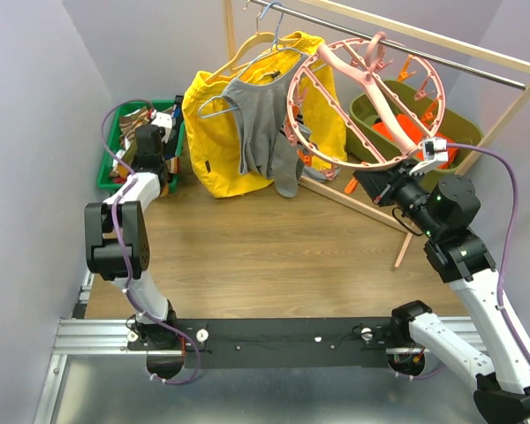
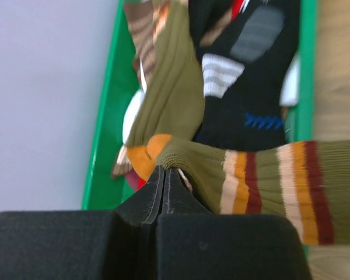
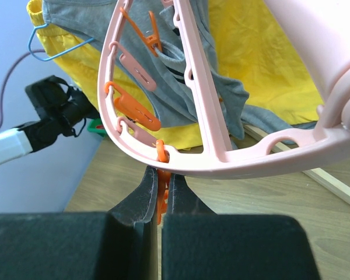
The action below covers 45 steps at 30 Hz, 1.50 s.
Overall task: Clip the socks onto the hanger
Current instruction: Clamp the sock onto the hanger.
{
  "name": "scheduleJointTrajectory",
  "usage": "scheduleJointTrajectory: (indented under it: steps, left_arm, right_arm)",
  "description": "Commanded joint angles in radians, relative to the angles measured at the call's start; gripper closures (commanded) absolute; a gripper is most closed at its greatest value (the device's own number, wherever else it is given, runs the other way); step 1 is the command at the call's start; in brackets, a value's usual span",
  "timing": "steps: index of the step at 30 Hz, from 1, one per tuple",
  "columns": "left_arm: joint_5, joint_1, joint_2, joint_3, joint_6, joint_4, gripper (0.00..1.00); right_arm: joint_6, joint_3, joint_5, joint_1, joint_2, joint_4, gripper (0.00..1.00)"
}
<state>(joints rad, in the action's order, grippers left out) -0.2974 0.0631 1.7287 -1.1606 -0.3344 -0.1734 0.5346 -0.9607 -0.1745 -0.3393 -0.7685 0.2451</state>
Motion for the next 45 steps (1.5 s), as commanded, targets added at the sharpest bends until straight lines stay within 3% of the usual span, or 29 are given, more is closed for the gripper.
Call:
scheduleJointTrajectory:
  steps: [1,5,8,9,16,27,36,45]
  left_arm:
    - [-0.207,0.027,0.046,0.001,0.017,-0.104,1.0]
    - [-0.25,0.079,0.074,-0.033,0.051,-0.091,1.0]
    - [-0.218,0.086,0.086,-0.06,0.067,-0.075,0.86]
    - [-0.203,0.084,0.081,-0.068,0.074,-0.069,0.74]
    - [-0.143,0.064,-0.044,-0.022,0.07,-0.041,0.43]
    - [0.043,-0.011,-0.136,0.025,0.291,0.199,0.37]
    - [0.07,-0.009,0.003,-0.082,0.388,0.322,0.32]
    - [0.099,0.018,0.135,-0.155,0.44,0.334,0.32]
  right_arm:
    - [0.002,0.013,-0.02,-0.001,0.008,0.033,0.96]
    - [0.001,0.013,-0.022,-0.001,0.006,0.033,0.96]
    - [0.002,0.014,-0.028,-0.001,0.003,0.028,0.96]
    - [0.004,0.016,-0.028,0.0,0.003,0.026,0.96]
    - [0.001,0.014,-0.028,-0.001,0.005,0.025,0.96]
    - [0.005,0.031,-0.04,-0.001,0.009,0.008,0.96]
    - [0.007,0.036,-0.037,-0.001,0.008,0.005,0.96]
    - [-0.004,0.031,-0.031,-0.001,0.005,0.016,0.96]
